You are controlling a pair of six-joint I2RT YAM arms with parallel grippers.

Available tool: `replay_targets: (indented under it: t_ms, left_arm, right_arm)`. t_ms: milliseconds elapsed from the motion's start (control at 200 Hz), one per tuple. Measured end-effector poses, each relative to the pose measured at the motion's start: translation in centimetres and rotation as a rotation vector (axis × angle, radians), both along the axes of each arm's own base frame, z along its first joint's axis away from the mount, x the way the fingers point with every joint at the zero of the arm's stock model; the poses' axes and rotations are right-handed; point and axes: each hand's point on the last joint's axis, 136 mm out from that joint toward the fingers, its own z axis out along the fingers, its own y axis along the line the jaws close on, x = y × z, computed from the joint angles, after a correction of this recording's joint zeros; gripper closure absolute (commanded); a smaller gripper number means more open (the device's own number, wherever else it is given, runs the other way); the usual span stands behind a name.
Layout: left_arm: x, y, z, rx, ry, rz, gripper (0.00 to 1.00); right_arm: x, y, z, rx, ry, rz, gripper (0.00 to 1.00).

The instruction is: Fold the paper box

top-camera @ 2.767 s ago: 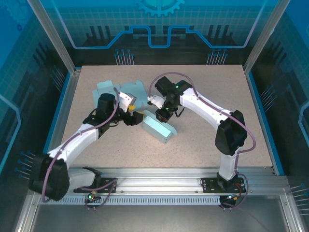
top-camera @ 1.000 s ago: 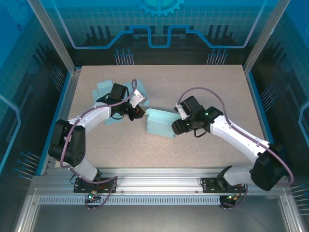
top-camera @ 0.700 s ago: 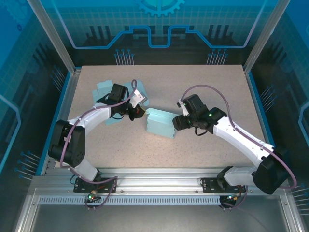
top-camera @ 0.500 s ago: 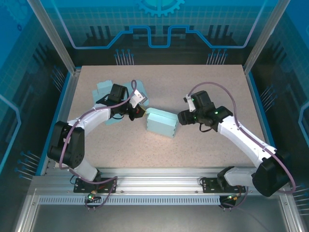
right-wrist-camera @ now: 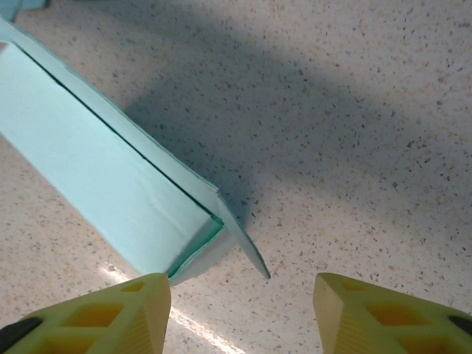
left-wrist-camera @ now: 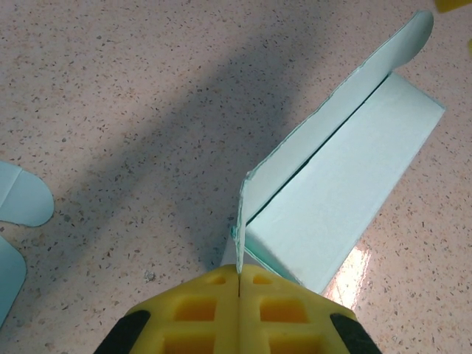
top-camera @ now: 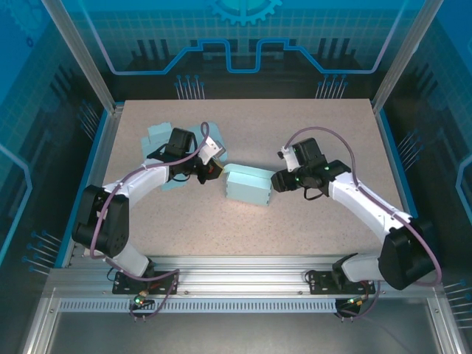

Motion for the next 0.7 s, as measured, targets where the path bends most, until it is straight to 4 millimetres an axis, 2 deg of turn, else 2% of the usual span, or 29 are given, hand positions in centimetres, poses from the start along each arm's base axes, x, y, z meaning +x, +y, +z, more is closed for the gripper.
replay_targets:
  t_ms: [135,295,415,560,700]
  left_arm:
    - [0.0,-0.1,0.0,0.0,0.0,-0.002,1.0]
    - [0.0,-0.1,0.0,0.0,-0.001,-0.002,1.0]
    - [0.0,-0.1,0.0,0.003,-0.001,-0.001,1.0]
    - [0.1,-0.1,-0.1,0.013,-0.003,0.008,1.0]
    - [0.3,-0.3,0.0,0.026,-0.017,0.034,1.0]
  right_arm:
    - [0.5,0.2,-1.0,-0.022,0.027,0.009,0.52]
    - [1.1,0.8,-0.9,-0.014,0.028,0.019,0.56]
    - [1.3,1.1,-0.4,-0.003,0.019,0.019,0.67]
    - [1.6,1.4,0.5,0.005,0.005,0.017,0.84]
    - [1.8,1.8,0.8,-0.002,0.01,0.0,0.88]
